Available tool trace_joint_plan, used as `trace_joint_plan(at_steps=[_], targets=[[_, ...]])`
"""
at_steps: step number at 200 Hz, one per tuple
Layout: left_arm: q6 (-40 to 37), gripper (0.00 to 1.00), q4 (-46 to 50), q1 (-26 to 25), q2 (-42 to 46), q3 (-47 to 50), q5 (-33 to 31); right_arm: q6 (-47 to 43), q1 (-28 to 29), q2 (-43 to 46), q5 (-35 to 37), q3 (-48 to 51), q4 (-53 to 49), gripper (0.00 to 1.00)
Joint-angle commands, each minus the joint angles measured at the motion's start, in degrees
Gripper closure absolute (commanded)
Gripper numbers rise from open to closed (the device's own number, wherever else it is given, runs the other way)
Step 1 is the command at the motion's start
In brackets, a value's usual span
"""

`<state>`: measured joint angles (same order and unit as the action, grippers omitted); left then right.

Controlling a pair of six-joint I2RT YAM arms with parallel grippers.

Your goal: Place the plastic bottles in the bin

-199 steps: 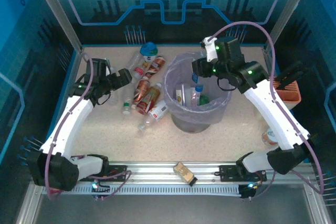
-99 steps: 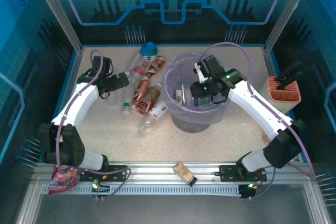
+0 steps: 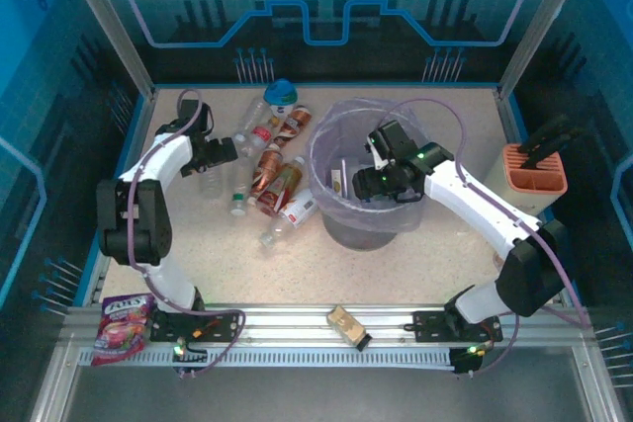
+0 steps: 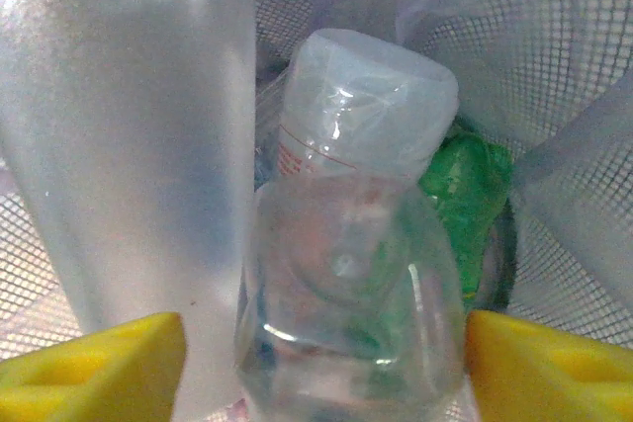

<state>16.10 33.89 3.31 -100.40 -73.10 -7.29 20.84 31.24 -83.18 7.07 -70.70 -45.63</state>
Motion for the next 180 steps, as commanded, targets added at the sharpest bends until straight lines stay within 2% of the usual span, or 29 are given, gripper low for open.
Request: trace_joint_plan(at_steps=[1,57,96,124,157,180], targets=[[-0.19,0.01,0.86,0.90,-0.75,-1.42,-0.60,-0.18,0.57,3.45,-0.31,-2.44,-2.18,0.19],[0.76,0.01,0.48,1.00,-0.65,1.49,-0.85,-1.37,0.41,8.77,-2.44,-10.28,-6.90,0.15],[-0.28,0.01,-1.63,1.17,-1.57,2.61,-0.19,-3.39,-1.98,14.22,-11.73,-11.92,-4.36,0.15],[-1.79,0.01,-1.00,1.43,-4.62,-3.04,-0.28,-3.48,-3.51,15.98,-13.60,-11.95,-4.47,0.15],[-3.70,0.03,3.56,2.37,-13.18,-13.65,-2.70,-3.26,-4.34,16.88,-12.53,-9.93,-4.38,0.15],[-4.04,0.09,4.72,2.58,-16.56,-17.39,-3.46,-3.56,-4.74,17.50,-11.78,-10.13,-5.26,0.15]])
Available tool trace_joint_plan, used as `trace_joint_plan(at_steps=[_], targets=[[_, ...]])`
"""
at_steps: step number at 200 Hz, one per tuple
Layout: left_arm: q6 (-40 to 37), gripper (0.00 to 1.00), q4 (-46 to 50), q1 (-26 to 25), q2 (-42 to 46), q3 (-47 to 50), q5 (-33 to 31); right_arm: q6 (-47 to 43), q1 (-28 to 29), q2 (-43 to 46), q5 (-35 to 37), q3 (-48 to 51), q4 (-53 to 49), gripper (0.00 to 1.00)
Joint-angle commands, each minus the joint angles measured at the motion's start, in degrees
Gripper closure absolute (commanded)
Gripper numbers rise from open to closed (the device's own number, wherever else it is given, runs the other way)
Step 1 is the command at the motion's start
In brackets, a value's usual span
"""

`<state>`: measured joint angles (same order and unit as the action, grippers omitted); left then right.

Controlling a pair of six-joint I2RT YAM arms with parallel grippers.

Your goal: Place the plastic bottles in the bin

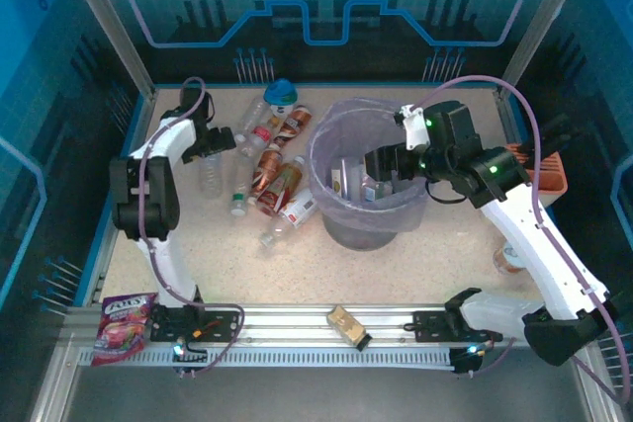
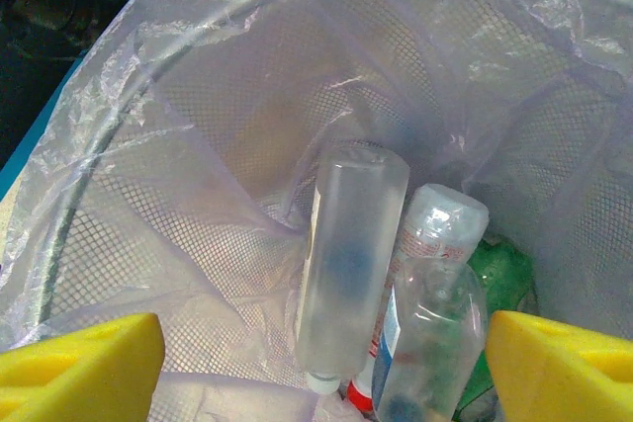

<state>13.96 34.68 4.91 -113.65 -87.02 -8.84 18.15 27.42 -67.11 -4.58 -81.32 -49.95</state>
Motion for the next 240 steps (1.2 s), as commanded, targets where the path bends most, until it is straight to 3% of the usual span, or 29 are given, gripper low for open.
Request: trace_joint_plan(at_steps=[1,56,87,152,208,240], targets=[[-1.95,0.09,3.92,0.98,-3.46,-3.62,-1.94,-0.90,-0.94,1.44,-0.06,0.48,-0.98,0.15],[-1.93,0.33,5.31,1.25,-7.97,-7.88,-2.13,-1.45,-2.21,1.46,0.00,0.15,-1.51,0.15],[-1.32,0.45,4.72,1.39,-5.08,-6.72,-2.68,-1.45,-2.52,1.38,-0.75,-0.14,-1.12,0.15],[-2.29,0.46,7.69,1.43,9.26,-7.02,-2.71,-1.96,-4.38,1.69,-4.94,-1.66,2.38,0.16],[2.01,0.50,4.12,1.33,28.01,-4.09,6.30,0.49,-6.53,1.57,-8.90,-1.45,8.07,0.16],[9.30,0.52,-2.81,1.25,37.43,-0.16,17.97,2.84,-7.64,1.21,-16.61,-0.68,13.83,0.16]])
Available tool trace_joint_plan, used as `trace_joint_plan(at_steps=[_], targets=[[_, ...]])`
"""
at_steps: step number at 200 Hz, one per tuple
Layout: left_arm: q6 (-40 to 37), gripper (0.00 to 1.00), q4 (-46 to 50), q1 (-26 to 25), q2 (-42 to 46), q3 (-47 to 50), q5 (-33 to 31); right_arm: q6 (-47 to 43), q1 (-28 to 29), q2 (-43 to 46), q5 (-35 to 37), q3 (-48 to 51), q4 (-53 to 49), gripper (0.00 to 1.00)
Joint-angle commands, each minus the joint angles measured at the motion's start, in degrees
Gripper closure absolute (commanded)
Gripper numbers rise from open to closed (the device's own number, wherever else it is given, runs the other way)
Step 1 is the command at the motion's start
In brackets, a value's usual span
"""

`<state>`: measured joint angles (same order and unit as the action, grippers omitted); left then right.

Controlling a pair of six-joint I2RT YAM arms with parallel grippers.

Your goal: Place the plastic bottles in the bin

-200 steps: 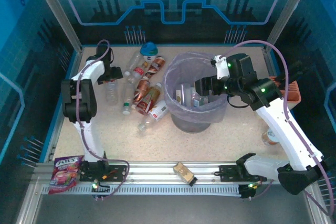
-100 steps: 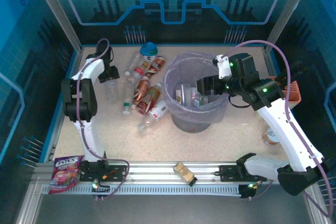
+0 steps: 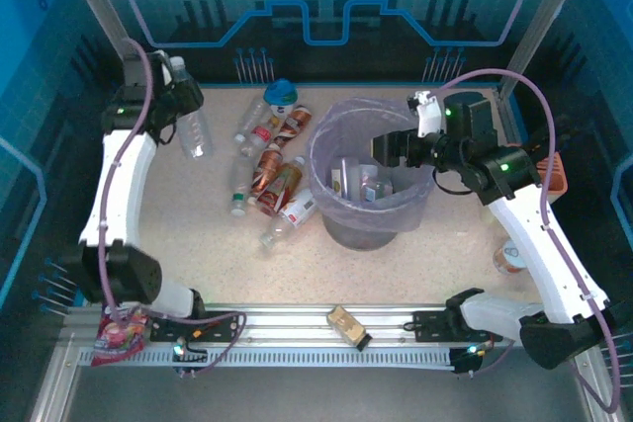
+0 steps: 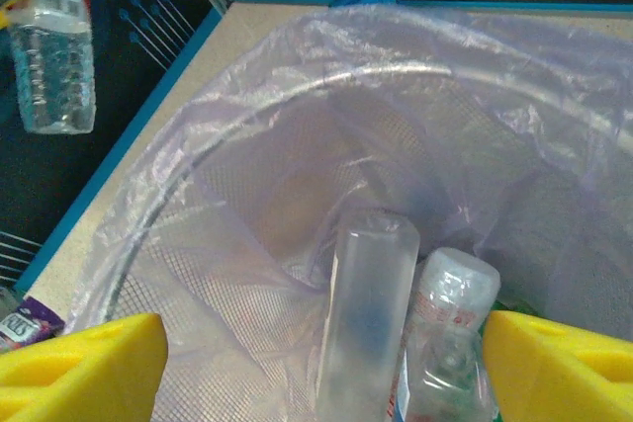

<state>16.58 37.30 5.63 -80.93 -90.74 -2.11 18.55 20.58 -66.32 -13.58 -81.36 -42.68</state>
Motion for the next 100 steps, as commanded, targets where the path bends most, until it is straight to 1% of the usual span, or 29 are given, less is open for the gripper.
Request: trace_joint_plan(at_steps=[1,13,21,29,44,62,74,100], targets=[[7.09,0.52,-5.72,0.57,4.94,3.73,11.86,2.58,-0.80,0.33,-8.08,-0.59,6.86,0.17],[12.09,0.52,-10.56,0.15,7.71,6.05,17.78,4.22,-0.72,-0.94,-13.16,-0.92,10.51,0.17],[15.25,0.52,-13.28,-0.53,9.24,7.16,20.09,5.35,-0.37,-2.14,-15.45,-1.77,12.55,0.17],[17.51,0.52,-15.20,-1.81,10.42,7.75,21.48,5.75,0.44,-3.47,-15.90,-3.37,13.59,0.17],[19.40,0.52,-15.69,-5.50,11.61,7.31,21.40,4.12,3.53,-6.68,-13.22,-8.33,12.12,0.17],[20.95,0.51,-16.78,-10.99,12.48,7.13,20.33,0.97,9.07,-11.36,-8.28,-15.14,9.32,0.16],[22.75,0.52,-18.74,-13.88,13.17,7.86,19.78,-0.21,12.30,-14.36,-6.73,-18.59,9.01,0.15],[22.94,0.51,-20.62,-18.14,14.81,9.00,19.36,-1.59,17.33,-20.22,-3.91,-24.90,9.03,0.14]])
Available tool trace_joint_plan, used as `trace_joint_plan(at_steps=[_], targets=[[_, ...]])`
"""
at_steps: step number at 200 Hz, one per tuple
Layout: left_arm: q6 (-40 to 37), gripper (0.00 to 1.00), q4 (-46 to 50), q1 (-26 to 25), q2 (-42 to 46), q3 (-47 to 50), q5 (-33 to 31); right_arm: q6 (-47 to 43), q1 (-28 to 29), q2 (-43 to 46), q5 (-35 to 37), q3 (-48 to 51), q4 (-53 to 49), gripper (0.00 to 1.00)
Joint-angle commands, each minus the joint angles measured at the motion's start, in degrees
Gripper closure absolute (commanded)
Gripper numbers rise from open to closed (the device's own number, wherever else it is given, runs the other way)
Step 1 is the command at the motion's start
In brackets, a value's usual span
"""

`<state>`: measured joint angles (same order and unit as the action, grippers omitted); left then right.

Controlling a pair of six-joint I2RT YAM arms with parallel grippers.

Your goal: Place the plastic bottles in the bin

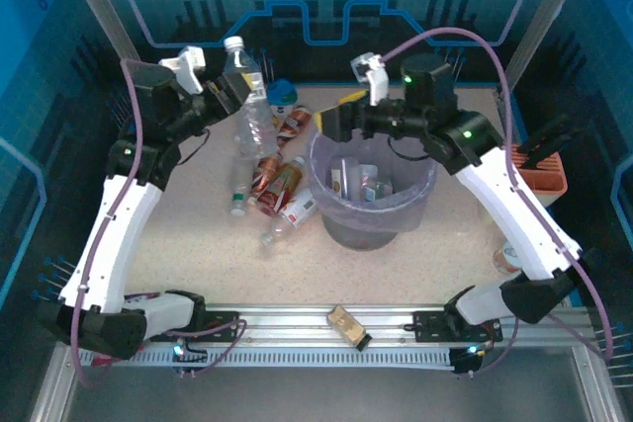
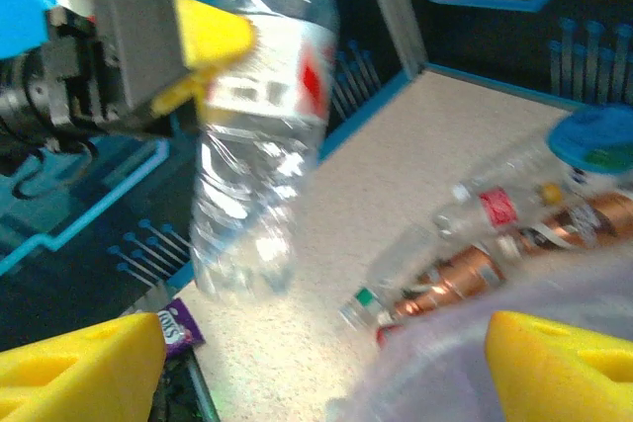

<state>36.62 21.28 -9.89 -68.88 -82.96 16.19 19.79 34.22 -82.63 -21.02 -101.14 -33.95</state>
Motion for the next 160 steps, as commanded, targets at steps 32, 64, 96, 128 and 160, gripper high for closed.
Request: trace_joint_plan(at_steps=[32,64,96,128,160], targets=[[6.18,0.51,-9.37,-4.21,4.06,4.57,1.64,-1.58,6.43,-7.91,3.93,-6.43,3.38,0.14],[8.53,0.51,-14.86,-6.01,4.43,6.78,3.41,2.50,6.31,-11.67,-4.35,-6.81,8.34,0.14],[9.14,0.51,-17.66,-6.55,5.07,7.87,3.71,7.45,5.28,-14.13,-12.59,-6.52,14.01,0.16],[10.44,0.51,-20.44,-6.55,5.05,8.37,4.96,13.54,3.29,-15.19,-18.47,-4.88,19.76,0.27],[9.13,0.47,-18.83,-6.55,4.79,7.50,3.88,12.05,2.54,-14.26,-16.57,-4.54,18.24,0.43]])
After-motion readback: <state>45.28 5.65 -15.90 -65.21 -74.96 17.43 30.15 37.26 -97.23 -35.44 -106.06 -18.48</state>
